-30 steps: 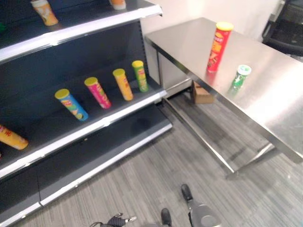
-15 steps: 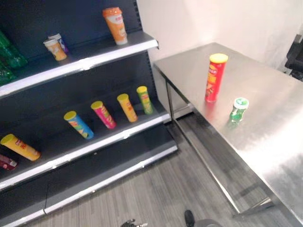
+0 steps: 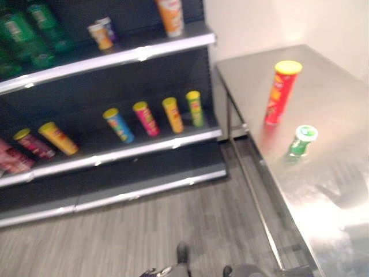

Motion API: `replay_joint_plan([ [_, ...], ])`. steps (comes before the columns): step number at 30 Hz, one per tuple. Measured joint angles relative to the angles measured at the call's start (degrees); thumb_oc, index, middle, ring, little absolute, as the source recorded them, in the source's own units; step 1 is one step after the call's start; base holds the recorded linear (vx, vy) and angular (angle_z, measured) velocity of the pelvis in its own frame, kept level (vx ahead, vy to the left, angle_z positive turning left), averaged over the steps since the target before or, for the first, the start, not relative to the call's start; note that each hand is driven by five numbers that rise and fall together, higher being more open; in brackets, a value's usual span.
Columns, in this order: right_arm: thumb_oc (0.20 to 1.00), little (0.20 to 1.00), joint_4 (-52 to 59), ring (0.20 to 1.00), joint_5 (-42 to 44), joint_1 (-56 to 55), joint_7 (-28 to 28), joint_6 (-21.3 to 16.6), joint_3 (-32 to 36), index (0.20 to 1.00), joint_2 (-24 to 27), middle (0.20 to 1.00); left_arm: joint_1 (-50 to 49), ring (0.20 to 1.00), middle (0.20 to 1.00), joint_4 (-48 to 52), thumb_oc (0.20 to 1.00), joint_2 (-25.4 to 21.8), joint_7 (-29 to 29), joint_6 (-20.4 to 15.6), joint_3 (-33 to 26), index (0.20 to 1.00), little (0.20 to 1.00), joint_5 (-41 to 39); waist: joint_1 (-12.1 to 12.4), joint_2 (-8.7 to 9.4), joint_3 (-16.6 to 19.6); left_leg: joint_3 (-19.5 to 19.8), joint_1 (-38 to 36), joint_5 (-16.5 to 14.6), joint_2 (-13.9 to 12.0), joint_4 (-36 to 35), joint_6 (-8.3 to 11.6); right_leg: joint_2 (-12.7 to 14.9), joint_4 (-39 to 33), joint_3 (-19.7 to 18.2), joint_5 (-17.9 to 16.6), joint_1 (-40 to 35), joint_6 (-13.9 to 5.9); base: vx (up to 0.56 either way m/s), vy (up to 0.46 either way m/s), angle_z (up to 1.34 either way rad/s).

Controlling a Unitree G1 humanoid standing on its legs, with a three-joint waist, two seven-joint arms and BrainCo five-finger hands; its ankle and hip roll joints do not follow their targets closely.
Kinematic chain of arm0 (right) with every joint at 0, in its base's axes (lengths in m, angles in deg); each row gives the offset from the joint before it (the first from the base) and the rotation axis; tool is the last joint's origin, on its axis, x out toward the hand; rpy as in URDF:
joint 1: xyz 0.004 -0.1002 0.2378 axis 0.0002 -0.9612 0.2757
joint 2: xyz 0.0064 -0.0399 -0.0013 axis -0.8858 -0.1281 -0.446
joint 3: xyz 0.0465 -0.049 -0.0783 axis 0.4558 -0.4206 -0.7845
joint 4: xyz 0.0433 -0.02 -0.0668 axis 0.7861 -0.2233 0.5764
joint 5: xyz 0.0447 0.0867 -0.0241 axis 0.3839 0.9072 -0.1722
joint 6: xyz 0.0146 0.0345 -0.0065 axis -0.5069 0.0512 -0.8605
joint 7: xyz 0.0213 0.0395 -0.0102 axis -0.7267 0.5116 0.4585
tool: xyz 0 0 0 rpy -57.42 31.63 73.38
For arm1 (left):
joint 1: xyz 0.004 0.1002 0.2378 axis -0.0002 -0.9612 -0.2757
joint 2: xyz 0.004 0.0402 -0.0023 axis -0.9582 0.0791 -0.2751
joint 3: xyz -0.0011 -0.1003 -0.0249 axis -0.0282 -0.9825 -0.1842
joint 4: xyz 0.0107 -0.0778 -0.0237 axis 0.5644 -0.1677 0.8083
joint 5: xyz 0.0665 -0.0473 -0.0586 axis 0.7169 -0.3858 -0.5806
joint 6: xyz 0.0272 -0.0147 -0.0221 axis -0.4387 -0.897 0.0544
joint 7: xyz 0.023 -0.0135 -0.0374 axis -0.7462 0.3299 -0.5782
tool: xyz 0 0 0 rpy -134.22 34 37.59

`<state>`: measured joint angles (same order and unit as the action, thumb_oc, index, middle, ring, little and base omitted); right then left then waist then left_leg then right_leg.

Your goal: Put the goods on the table back onto the shelves and tidy them up.

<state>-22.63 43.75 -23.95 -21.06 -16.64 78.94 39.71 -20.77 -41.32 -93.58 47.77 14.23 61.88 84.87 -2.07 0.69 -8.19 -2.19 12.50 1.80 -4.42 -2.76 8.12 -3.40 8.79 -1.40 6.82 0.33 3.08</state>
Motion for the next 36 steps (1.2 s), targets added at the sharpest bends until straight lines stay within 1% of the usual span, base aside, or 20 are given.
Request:
replay_joint_plan([
  [1,1.0,1.0,-0.28,1.0,-0.38,1.53,0.25,0.09,-1.53,1.0,-1.07,1.0,-0.25,1.0,1.0,-0.5,1.0,-0.04,0.03,0.05,-0.23,1.0,1.0,-0.01,0.64,0.06,0.04,-0.66,-0.41,0.6,0.74,0.21,-1.45,-0.39,-3.09,-1.1,-1.4,-1.38,-2.11,0.18,0.113,-0.51],
  [2,1.0,1.0,-0.39,1.0,-0.87,3.15,0.56,0.35,-2.44,1.0,-3.11,1.0,-0.69,1.0,1.0,-0.87,1.0,0.2,0.02,0.13,-0.6,1.0,1.0,0.02,0.94,-0.24,-0.02,-0.02,-1.65,1.42,1.47,-0.52,-2.59,0.05,-5.06,-1.79,-0.78,-3.03,-8.61,0.16,0.118,-1.02],
  [3,1.0,1.0,1.17,1.0,-1.09,3.9,1.4,0.3,-3.12,1.0,-2.99,1.0,-1.34,1.0,1.0,-0.82,1.0,1.21,-0.08,0.02,-1.18,1.0,1.0,0.14,2.26,-2.35,-0.09,0.81,-4.42,2.19,1.46,-1.7,-2.93,0.81,-3.32,0.02,0.34,-1.28,-7.54,0.27,0.225,-1.01],
  [4,1.0,1.0,2.14,1.0,-1.45,3.73,1.57,0.45,-3.26,1.0,-2.86,1.0,-1.43,1.0,1.0,-1.44,1.0,1.16,-0.09,0.28,-1.55,1.0,1.0,0.21,1.62,-2.43,-0.25,-0.34,-6.0,2.36,1.51,-2.27,-3.21,0.45,-5.23,0.78,-2.21,-2.51,-3.3,0.18,0.164,-0.7],
  [5,1.0,1.0,2.37,1.0,-2.13,3.82,1.85,0.7,-3.73,1.0,-2.95,1.0,-1.6,1.0,1.0,-1.73,1.0,1.08,-0.06,0.36,-1.73,1.0,1.0,0.61,0.05,-2.97,-0.17,-0.9,-7.38,2.39,1.85,-2.24,-3.54,-0.36,-7.51,1.03,-2.62,-3.94,-2.29,0.17,0.174,-0.15],
  [11,1.0,1.0,2.3,1.0,-4.42,6.45,3.29,1.76,-11.55,1.0,-2.89,1.0,1.64,1.0,1.0,-1.18,1.0,0.36,-0.15,-0.15,-1.93,1.0,1.0,0.67,-2.04,-1.23,-0.61,-3.96,-11.18,3.16,5.9,-2.9,-4.88,-0.01,-11.73,-2.33,-4.9,-7.47,-0.76,0.11,0.154,-0.31],
  [13,1.0,1.0,2.44,1.0,-5.09,6.2,3.78,1.74,-12.36,1.0,-2.97,1.0,1.34,1.0,1.0,-0.75,1.0,0.25,-0.07,-0.16,-2.15,1.0,1.0,0.66,-2.06,-2.61,-0.14,-4.43,-11.84,5.04,4.28,-2.87,-8.44,-0.8,-11.56,-2.32,-4.03,-8.7,-2.05,0.07,0.135,-0.18],
  [14,1.0,1.0,2.38,1.0,-5.17,6.21,3.69,1.73,-12.3,1.0,-3.39,1.0,1.26,1.0,1.0,-0.91,1.0,0.17,0.01,-0.12,-2.17,1.0,1.0,0.66,-2.16,-3.24,0.33,-3.89,-12.69,3.37,4.6,-2.89,-9.59,-0.69,-11.38,-2.55,-3.65,-9.03,-2.56,0.03,0.075,-0.15],
  [15,1.0,1.0,2.39,1.0,-5.25,6.16,3.79,1.75,-12.37,1.0,-3.38,1.0,1.58,1.0,1.0,-1.19,1.0,0.17,0.01,-0.04,-2.2,1.0,1.0,0.66,-2.25,-3.06,-0.08,-3.95,-12.9,3.25,4.86,-2.9,-9.76,-0.45,-9.93,-2.56,-3.27,-8.59,-3.17,0.04,0.109,-0.08],
  [16,1.0,1.0,2.39,1.0,-5.27,5.68,4.0,1.76,-12.37,1.0,-3.4,1.0,1.6,1.0,1.0,-1.41,1.0,-0.35,0.07,-0.07,-2.22,1.0,1.0,0.67,-2.54,-3.77,-0.09,-3.76,-13.41,2.43,5.21,-2.84,-10.9,0.01,-5.43,-2.43,-1.19,-6.99,-5.96,0.05,0.093,0.05],
  [18,1.0,1.0,2.45,1.0,-5.42,4.71,4.65,1.74,-12.26,1.0,-3.39,1.0,1.67,1.0,1.0,-1.62,1.0,-1.53,0.08,-0.06,-1.77,1.0,1.0,0.94,-2.59,-3.34,-0.29,-3.33,-14.71,1.82,6.16,-2.59,-11.78,0.97,0.62,-2.24,1.34,-5.3,-8.61,0.05,0.07,0.12],
  [20,1.0,1.0,3.21,1.0,-6.82,3.53,5.01,1.73,-12.04,1.0,-3.28,1.0,2.01,1.0,1.0,-1.52,1.0,-2.56,0.07,-0.05,-1.15,1.0,1.0,1.14,-2.65,-3.06,-0.31,-1.19,-15.45,1.53,7.23,-2.56,-12.18,2.91,7.68,-1.07,5.55,-1.45,-9.11,0.0,-0.017,0.25],
  [22,1.0,1.0,4.32,1.0,-7.57,3.41,5.14,1.73,-12.09,1.0,-3.29,1.0,2.88,1.0,1.0,-1.59,1.0,-2.71,0.06,-0.04,-1.17,1.0,1.0,1.15,-2.57,-3.19,-0.44,-0.42,-14.84,1.58,7.64,-2.56,-12.34,4.75,5.84,-1.61,5.57,1.48,-9.54,0.01,-0.043,0.31],
  [25,1.0,1.0,5.21,1.0,-9.37,1.72,5.78,1.41,-12.16,1.0,-3.63,1.0,4.44,1.0,1.0,-1.63,1.0,-3.76,0.0,-0.05,-1.26,1.0,1.0,1.75,-2.71,-1.67,-1.42,1.79,-13.56,1.47,8.06,-2.89,-12.13,5.89,-4.75,-6.17,-0.42,6.16,-10.88,0.03,-0.043,0.47],
  [26,1.0,1.0,5.25,1.0,-9.96,0.5,5.93,1.47,-12.16,1.0,-3.62,1.0,4.46,1.0,1.0,-1.46,1.0,-4.19,-0.13,-0.06,-1.24,1.0,1.0,2.43,-3.4,-0.79,-1.51,2.0,-13.81,1.33,8.34,-2.89,-11.99,6.12,-8.8,-6.24,-2.89,5.26,-12.03,0.05,-0.097,0.78],
  [27,1.0,1.0,5.11,1.0,-11.51,-0.61,5.93,1.75,-12.11,1.0,-3.63,1.0,3.82,1.0,1.0,-1.48,1.0,-4.23,-0.13,-0.02,-2.01,1.0,1.0,2.96,-3.96,0.5,-1.48,1.77,-15.0,1.31,8.84,-2.9,-11.98,7.24,-10.15,-5.57,-6.88,3.98,-11.65,0.03,-0.078,0.57],
  [28,1.0,1.0,4.87,1.0,-12.4,-0.94,5.93,1.75,-12.11,1.0,-3.63,1.0,3.32,1.0,1.0,-1.32,1.0,-4.04,-0.12,-0.06,-2.36,1.0,1.0,3.05,-3.55,0.84,-1.37,1.31,-15.44,1.11,8.86,-2.9,-11.85,7.55,-10.64,-5.12,-8.52,3.5,-11.62,0.03,-0.078,0.24],
  [33,1.0,1.0,4.33,1.0,-15.59,-1.72,5.8,1.82,-11.89,1.0,-3.63,1.0,0.35,1.0,1.0,-1.36,1.0,-3.63,-0.11,0.01,-2.39,1.0,1.0,3.34,-3.76,0.88,-1.07,1.06,-15.74,0.2,7.98,-2.91,-10.63,7.35,-14.52,-3.33,-13.33,1.6,-10.85,0.04,-0.067,-0.02],
  [34,1.0,1.0,4.45,1.0,-16.99,-2.8,5.78,1.84,-11.65,1.0,-3.41,1.0,-0.16,1.0,1.0,-1.35,1.0,-3.46,-0.07,0.01,-2.65,1.0,1.0,3.35,-3.97,1.02,-0.81,1.02,-16.31,-0.19,7.29,-2.92,-10.0,7.04,-14.68,-2.03,-14.52,1.13,-9.87,0.07,-0.115,0.09],
  [36,1.0,1.0,4.54,1.0,-18.8,-4.32,5.77,1.9,-11.21,1.0,-3.34,1.0,-0.61,1.0,1.0,-1.27,1.0,-2.93,0.0,0.0,-3.06,1.0,1.0,3.36,-3.98,1.33,-0.21,0.49,-16.88,-0.59,6.45,-2.9,-9.31,6.21,-14.69,-1.52,-14.26,0.49,-8.99,0.04,-0.088,0.05],
])
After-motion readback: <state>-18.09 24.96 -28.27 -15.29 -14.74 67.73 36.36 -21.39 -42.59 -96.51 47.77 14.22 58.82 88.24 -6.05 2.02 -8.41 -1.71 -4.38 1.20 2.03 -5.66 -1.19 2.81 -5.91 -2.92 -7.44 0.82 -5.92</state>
